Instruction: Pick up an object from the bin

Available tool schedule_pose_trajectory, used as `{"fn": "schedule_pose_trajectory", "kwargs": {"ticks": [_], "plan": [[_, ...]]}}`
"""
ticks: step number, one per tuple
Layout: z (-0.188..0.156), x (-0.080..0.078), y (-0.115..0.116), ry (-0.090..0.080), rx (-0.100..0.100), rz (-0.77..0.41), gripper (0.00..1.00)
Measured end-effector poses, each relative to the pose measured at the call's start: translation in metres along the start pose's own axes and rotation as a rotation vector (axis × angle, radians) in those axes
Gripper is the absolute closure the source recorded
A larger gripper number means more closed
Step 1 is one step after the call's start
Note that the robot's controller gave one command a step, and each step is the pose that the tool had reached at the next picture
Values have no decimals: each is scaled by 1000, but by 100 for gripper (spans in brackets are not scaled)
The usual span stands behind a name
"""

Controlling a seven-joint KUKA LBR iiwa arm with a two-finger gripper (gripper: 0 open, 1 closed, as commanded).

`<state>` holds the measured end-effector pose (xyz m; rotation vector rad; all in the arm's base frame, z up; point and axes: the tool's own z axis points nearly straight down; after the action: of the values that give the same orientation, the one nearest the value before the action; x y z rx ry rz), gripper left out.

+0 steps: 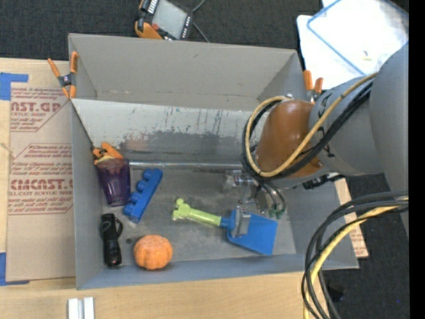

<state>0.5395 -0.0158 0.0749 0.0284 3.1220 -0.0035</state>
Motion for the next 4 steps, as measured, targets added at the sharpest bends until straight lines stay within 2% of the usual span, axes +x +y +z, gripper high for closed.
{"fn": "schedule_pose_trajectory", "kwargs": {"ticks": [1,3,4], "plan": [[4,11,31,13,-4,48,100],[4,16,31,7,-5,53,100],[-92,4,30,10,-6,39,100]]}}
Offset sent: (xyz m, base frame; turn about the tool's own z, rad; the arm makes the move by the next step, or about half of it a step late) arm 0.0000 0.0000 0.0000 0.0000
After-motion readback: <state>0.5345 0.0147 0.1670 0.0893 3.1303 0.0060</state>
